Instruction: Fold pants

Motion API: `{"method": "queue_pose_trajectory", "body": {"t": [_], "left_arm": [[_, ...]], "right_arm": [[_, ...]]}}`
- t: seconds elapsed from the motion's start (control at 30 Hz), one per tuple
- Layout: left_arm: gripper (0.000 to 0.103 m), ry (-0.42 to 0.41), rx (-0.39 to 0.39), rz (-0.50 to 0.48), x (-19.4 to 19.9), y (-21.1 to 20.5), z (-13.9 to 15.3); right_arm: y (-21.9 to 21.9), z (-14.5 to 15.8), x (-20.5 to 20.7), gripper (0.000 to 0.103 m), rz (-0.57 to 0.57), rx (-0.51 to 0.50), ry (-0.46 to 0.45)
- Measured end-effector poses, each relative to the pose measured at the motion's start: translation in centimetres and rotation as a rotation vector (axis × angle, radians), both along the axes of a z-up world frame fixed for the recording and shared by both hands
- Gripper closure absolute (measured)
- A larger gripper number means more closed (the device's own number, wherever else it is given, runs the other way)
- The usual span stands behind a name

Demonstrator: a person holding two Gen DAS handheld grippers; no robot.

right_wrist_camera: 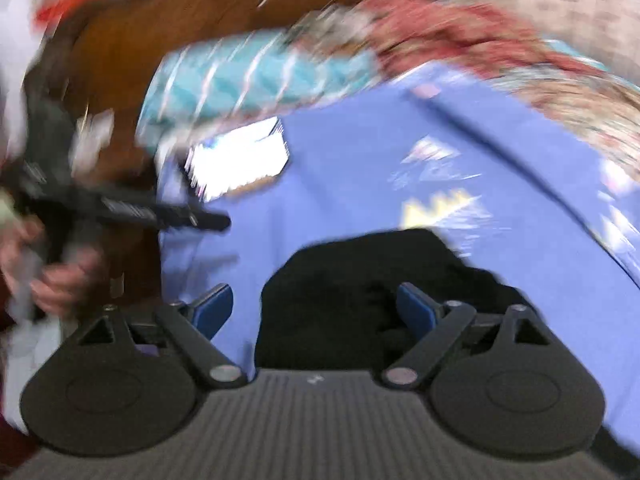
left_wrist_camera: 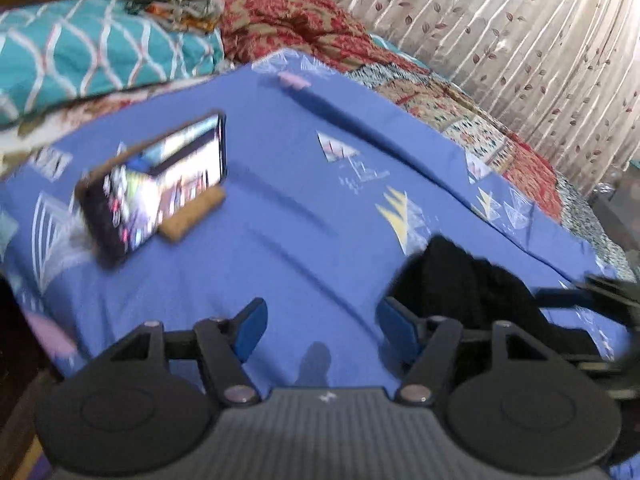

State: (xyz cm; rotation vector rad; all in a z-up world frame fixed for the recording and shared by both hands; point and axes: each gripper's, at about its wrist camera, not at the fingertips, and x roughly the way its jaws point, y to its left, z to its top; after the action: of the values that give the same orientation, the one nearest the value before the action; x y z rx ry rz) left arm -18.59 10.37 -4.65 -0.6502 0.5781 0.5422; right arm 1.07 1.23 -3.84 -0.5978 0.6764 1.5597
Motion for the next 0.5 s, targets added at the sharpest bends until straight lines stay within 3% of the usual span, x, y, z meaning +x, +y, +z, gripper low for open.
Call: {"method": "queue_pose_trajectory", "body": {"t": [0.03, 0.07, 0.1, 0.13, 0.2, 0.27, 0.33, 0.4, 0.5], "left_arm": [[0.04, 0.002, -0.011, -0.012, 0.1, -0.1, -0.1], [0.04, 0.005, -0.019, -0.023, -0.4, -0.4, -0.4], [0.04, 0.006, -0.027, -0.033, -0.4, -0.7, -0.5], [0.04, 0.002, -0.036, -0.044, -0.2, -0.8, -0.6], [0.038, -0.018, -0.052, -0.076, 0.7, -1.0, -0.8], [0.036, -0.029, -0.072, -0.105, 2.2, -1.1, -0.9], [0.031, -0.034, -0.092, -0.132, 4.6, -0.9, -1.2], [0.025, -0.027, -0.117, -0.133, 6.8, -0.6, -1.8], [0.025, -0.032, -0.235, -0.135, 10.1, 0.4, -3.4]], "right_arm": [[1.4, -1.2, -0.3, 0.017, 0.024, -0.045, -0.042], [2.6, -2.6, -0.4, 0.054, 0.037, -0.104, -0.09], [3.6, -3.6, -0.3, 0.082, 0.046, -0.163, -0.128], [4.1, -3.6, 0.2, 0.091, 0.04, -0.194, -0.12], [3.5, -0.6, 3.2, 0.092, -0.061, -0.086, -0.015], [3.2, 2.6, 5.9, 0.092, -0.195, 0.05, 0.002], [3.1, 4.4, 7.6, 0.092, -0.361, 0.117, -0.119], [4.0, 4.7, 7.3, 0.092, -0.467, 0.138, -0.346], [5.5, 3.8, 5.7, 0.092, -0.49, 0.162, -0.453]]}}
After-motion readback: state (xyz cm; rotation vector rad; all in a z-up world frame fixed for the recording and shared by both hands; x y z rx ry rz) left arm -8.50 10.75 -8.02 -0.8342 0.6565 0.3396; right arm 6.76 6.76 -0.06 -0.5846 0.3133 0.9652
